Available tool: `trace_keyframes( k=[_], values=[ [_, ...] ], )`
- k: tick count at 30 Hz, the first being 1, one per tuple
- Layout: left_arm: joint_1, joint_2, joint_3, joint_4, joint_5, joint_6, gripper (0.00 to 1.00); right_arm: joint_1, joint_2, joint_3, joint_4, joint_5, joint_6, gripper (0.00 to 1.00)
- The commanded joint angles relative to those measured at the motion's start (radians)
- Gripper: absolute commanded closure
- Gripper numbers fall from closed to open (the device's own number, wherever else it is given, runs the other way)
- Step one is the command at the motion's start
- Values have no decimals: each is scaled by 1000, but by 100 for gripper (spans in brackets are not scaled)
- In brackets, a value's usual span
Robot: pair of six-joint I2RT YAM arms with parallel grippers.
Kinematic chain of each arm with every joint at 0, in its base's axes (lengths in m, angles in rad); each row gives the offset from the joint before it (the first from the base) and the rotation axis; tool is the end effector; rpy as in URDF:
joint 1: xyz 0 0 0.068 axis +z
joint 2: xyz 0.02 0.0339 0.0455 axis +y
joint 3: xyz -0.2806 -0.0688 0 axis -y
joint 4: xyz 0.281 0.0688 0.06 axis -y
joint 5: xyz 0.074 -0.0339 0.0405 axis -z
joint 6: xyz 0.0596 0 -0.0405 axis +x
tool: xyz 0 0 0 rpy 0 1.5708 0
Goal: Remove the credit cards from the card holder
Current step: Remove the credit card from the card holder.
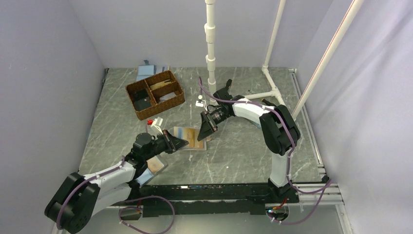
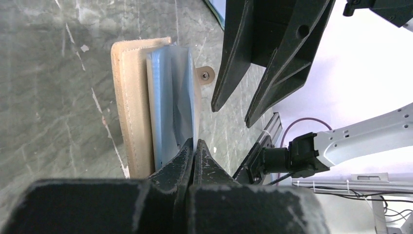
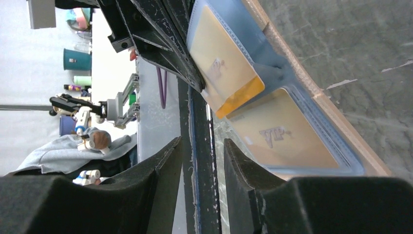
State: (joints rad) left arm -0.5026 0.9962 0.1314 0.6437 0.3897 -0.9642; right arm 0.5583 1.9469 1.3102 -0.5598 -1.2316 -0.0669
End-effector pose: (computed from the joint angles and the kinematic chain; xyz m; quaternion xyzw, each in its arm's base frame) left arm 0.1832 -0.1265 0.1458 -0.0575 0.7734 -0.5226 0.3542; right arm 0.3256 0.2696 0.1683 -0.3489 0.7301 0.5874 0.0093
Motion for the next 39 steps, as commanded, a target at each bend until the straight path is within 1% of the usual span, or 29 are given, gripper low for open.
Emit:
trace_keyframes(
  k=[1,7,15,22,28,31,37,39],
  values=[
    [4,50,21,204,55,-38,100,-2,-1,-9,65,-62,32,61],
    [0,117,30,325,82,-76,100,-9,6,-14,80,-68,51,61],
    [-12,148,45,374,96,-92,100,-23,3,-25,105,-69,65,61],
    [-41,182,59,428,97,-108,100,-26,-6,-34,128,-112,100,61],
    [-54,195,67,435,89,-109,100,-31,-11,-35,130,-141,97,62],
    [-54,181,60,423,75,-108,100,-32,-13,-34,125,-149,91,65],
    [-54,123,48,356,44,-101,99,-32,-2,-19,87,-166,62,80],
    [-54,102,46,330,34,-98,99,-31,0,-14,74,-175,38,82]
  ],
)
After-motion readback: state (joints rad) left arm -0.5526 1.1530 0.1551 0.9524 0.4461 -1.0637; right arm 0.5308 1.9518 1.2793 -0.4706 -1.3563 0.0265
